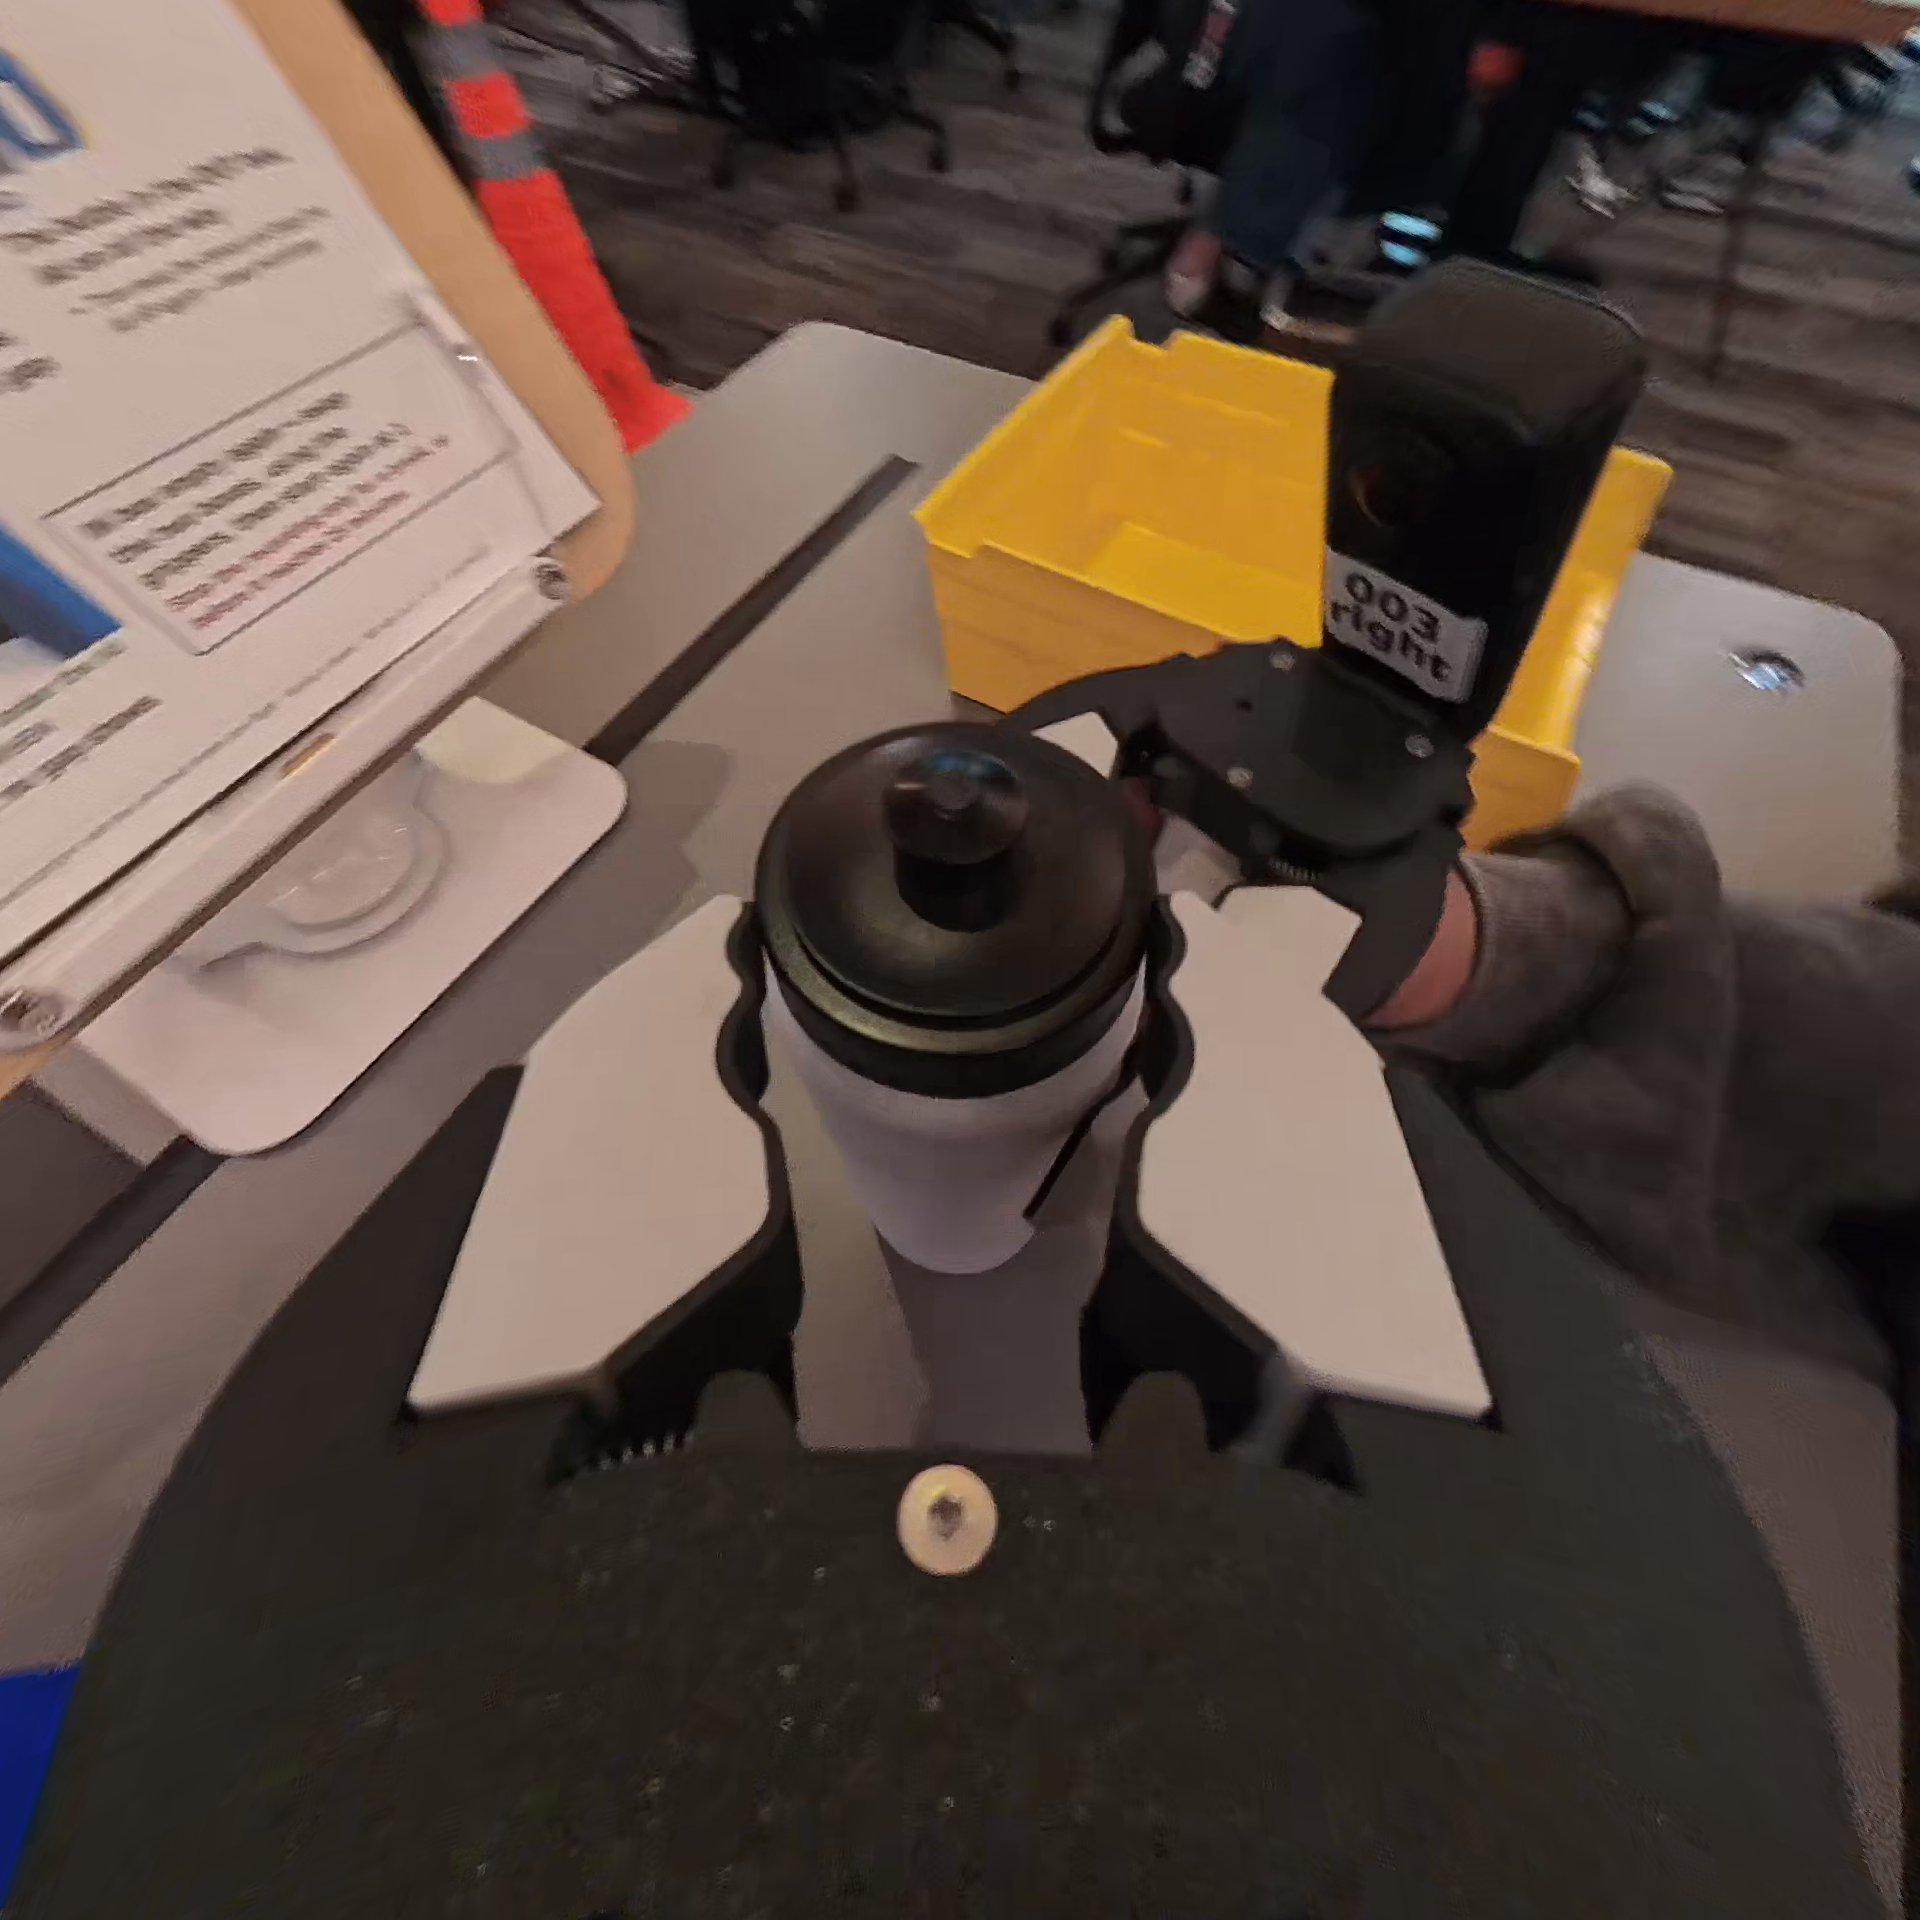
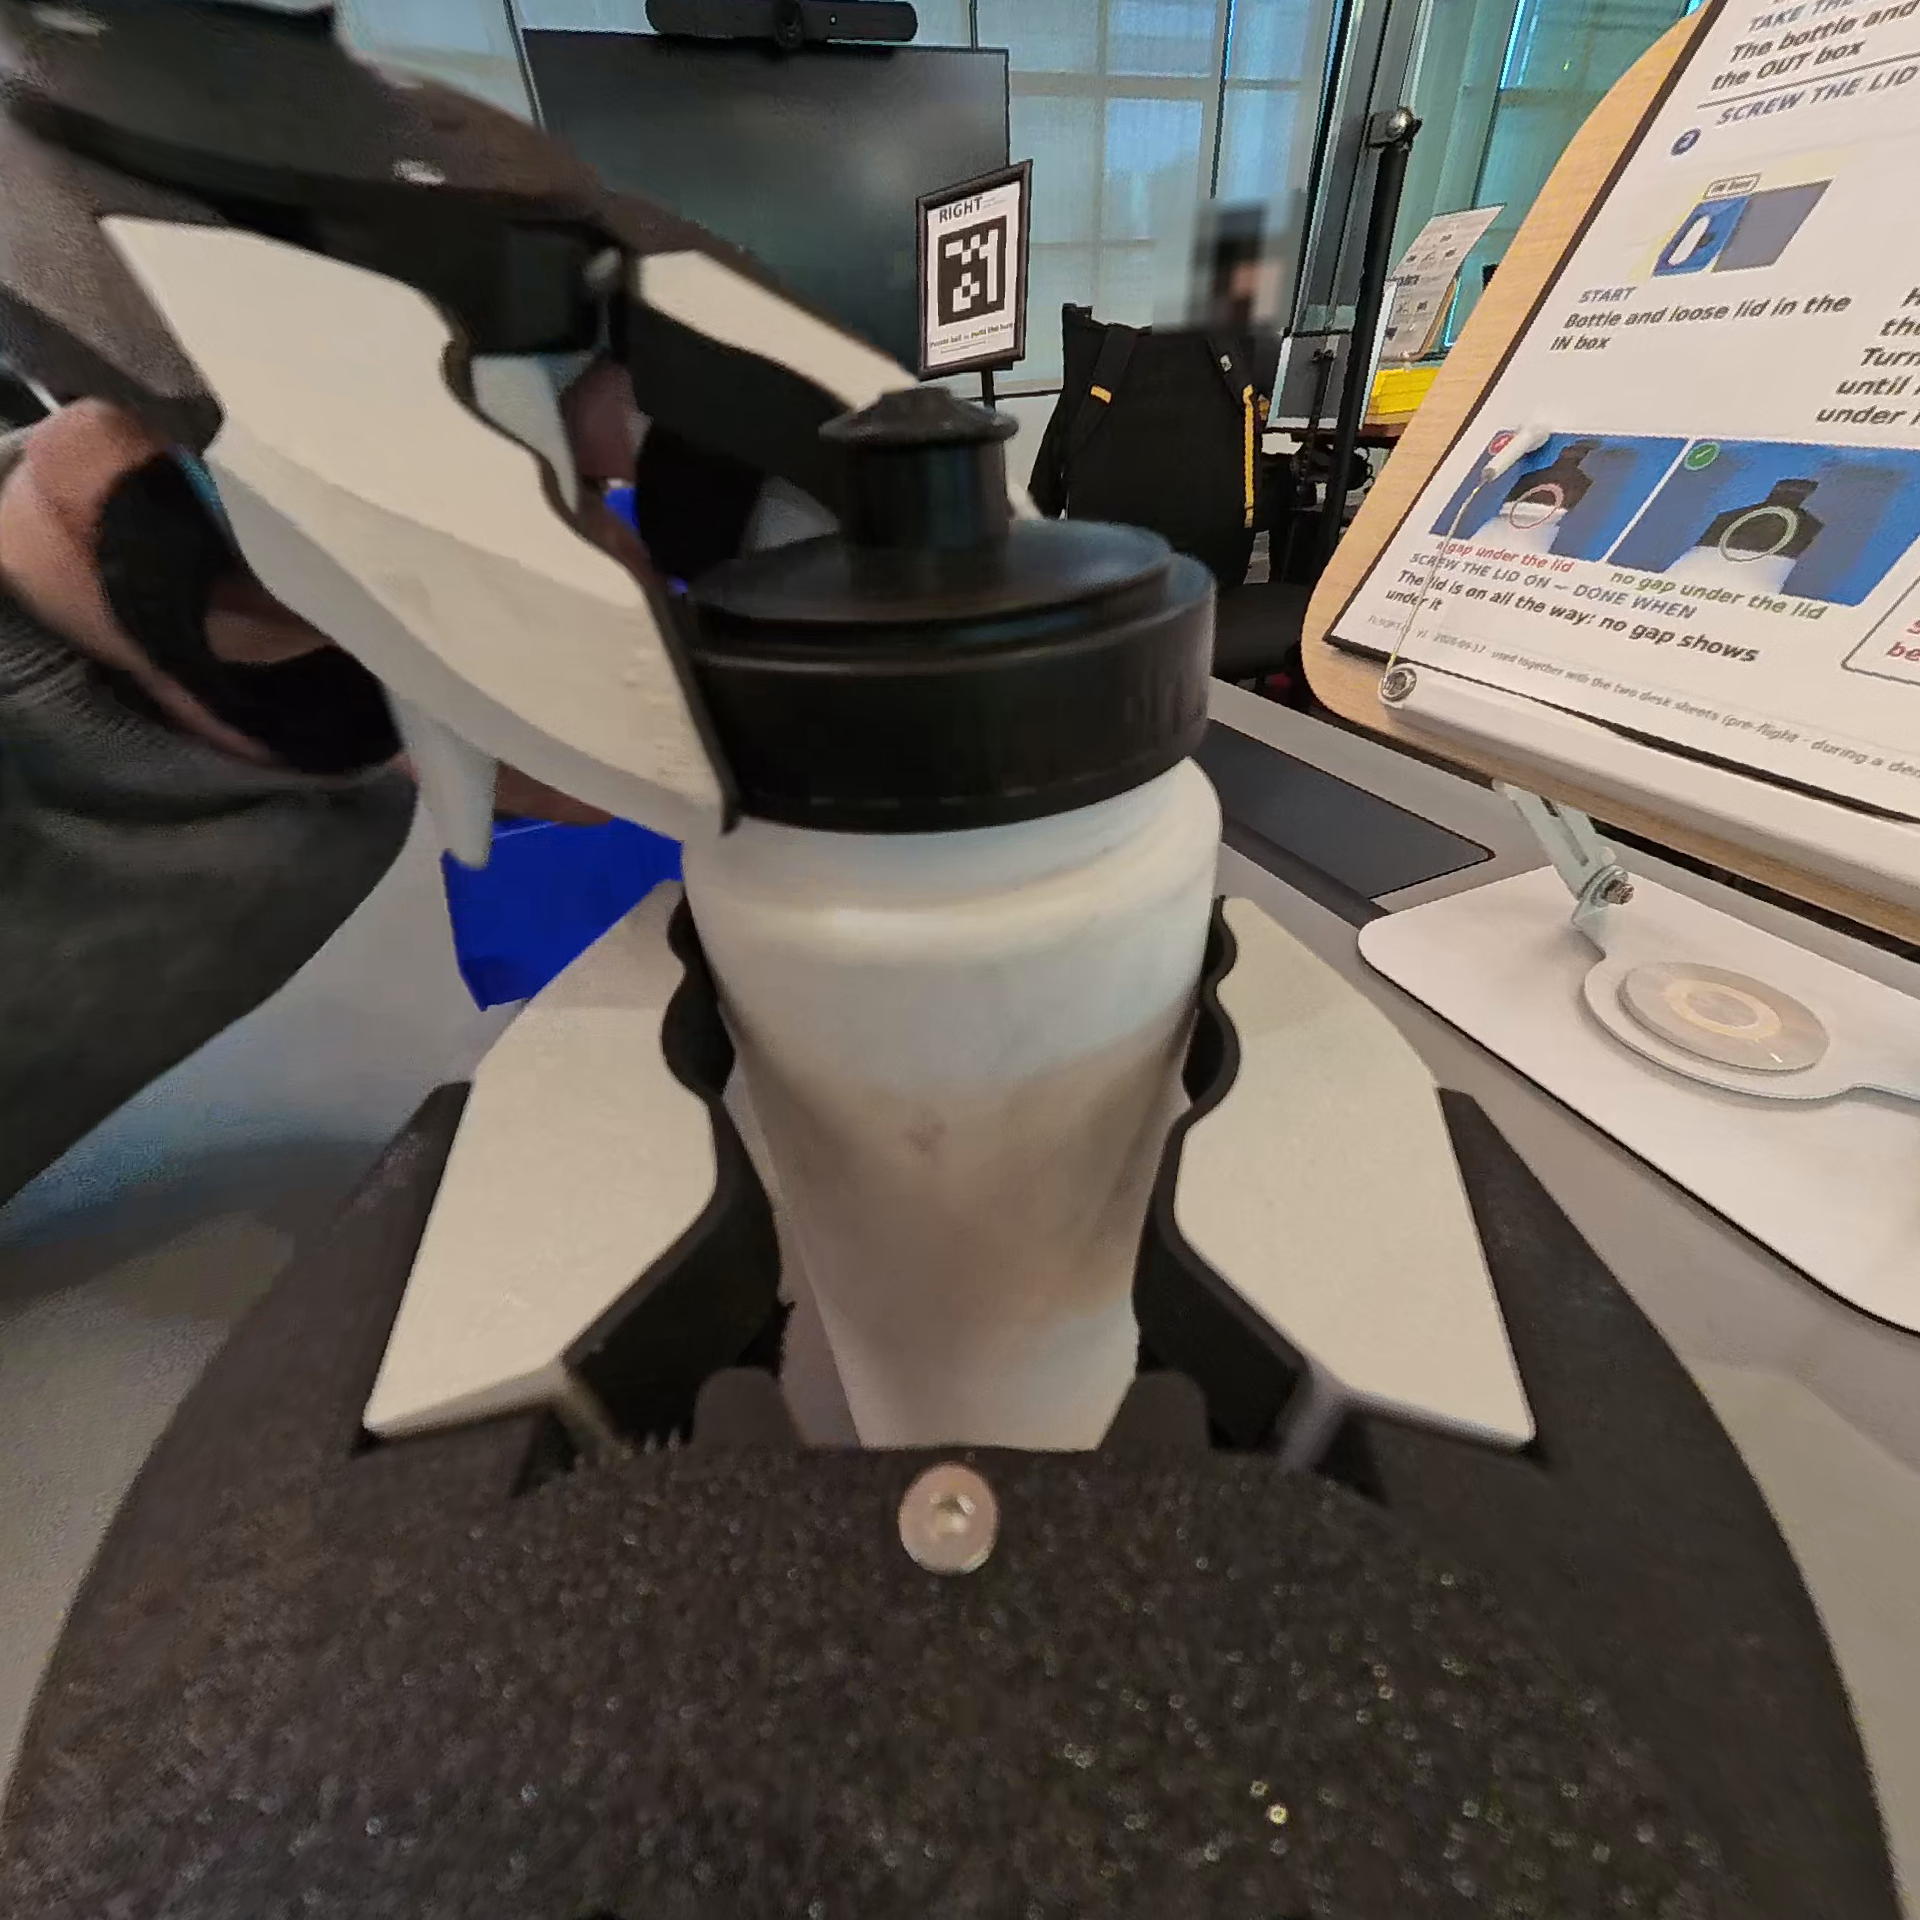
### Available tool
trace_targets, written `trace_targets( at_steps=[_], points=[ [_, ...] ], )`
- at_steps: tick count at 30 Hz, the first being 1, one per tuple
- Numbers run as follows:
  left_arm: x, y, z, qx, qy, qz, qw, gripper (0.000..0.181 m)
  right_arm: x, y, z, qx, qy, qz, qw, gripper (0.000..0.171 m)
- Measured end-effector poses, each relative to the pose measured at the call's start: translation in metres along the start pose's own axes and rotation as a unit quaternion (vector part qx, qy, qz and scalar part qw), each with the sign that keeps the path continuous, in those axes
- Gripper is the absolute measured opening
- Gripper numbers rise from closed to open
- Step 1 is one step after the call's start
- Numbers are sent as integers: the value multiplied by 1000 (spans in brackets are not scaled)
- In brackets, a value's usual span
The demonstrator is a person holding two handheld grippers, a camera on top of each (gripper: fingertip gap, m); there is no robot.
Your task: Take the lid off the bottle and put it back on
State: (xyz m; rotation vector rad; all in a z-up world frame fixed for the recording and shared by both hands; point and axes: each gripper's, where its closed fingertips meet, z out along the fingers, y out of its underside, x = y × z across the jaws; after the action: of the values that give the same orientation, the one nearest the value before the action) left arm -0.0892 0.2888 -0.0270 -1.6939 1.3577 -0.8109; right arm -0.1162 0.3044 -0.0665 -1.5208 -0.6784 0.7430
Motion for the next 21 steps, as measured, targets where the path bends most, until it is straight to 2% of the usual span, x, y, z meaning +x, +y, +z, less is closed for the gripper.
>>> trace_targets(
  at_steps=[3, 7, 11, 15, 17, 18, 21],
  points=[
    [3, 2, -1, -34, 95, 54, 993, 70, 0, 0, -1, 2, -3, 1, 1000, 87],
    [7, 5, -5, -50, 222, 131, 965, 70, -5, 0, -1, 5, -23, 0, 1000, 87],
    [7, 3, -4, -27, 293, 163, 942, 69, -6, 0, -1, 4, -26, 0, 1000, 87],
    [10, -1, -5, 17, 277, 123, 953, 71, -6, 0, -2, 7, -28, 2, 1000, 87],
    [12, -8, -11, 57, 243, 79, 965, 90, -6, 0, -1, 5, -25, 1, 1000, 87],
    [14, -11, -16, 76, 221, 49, 971, 94, -6, 0, 0, 4, -24, 1, 1000, 87],
    [21, -20, -26, 128, 110, -14, 986, 111, -6, 0, 0, 0, -22, 0, 1000, 87]
  ],
)
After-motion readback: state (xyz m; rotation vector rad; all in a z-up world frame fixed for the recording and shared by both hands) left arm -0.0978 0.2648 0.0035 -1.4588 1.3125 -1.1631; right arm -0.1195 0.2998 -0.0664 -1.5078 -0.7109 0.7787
